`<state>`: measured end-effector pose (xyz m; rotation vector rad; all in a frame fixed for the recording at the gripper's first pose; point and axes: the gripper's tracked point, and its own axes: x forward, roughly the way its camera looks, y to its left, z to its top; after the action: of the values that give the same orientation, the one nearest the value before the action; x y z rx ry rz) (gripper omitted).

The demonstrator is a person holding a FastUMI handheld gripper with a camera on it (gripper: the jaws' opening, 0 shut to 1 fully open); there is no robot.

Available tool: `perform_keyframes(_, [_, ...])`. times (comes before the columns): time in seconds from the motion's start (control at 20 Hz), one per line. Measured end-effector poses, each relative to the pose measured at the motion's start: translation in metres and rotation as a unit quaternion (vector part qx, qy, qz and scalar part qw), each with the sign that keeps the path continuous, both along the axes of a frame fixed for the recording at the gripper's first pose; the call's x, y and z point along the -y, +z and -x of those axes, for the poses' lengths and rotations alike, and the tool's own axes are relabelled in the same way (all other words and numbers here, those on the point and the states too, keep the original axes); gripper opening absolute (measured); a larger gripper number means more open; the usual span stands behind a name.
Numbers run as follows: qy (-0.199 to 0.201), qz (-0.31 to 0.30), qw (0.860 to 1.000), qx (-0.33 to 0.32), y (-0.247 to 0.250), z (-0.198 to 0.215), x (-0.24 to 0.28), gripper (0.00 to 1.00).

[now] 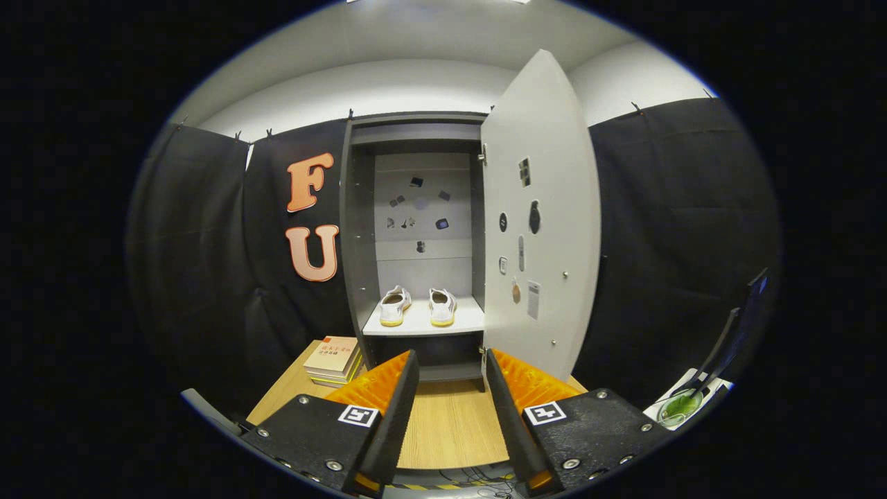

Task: Open the shoe cabinet door, grab the shoes and put them into the shoe cabinet, then close the shoe cabinet door.

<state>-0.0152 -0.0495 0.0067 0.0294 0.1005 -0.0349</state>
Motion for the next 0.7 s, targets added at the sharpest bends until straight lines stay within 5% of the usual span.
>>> perform_keyframes(0.7, [0.001,-0.042,0.999,-0.034,-0.049,-0.022,0.159,0.71])
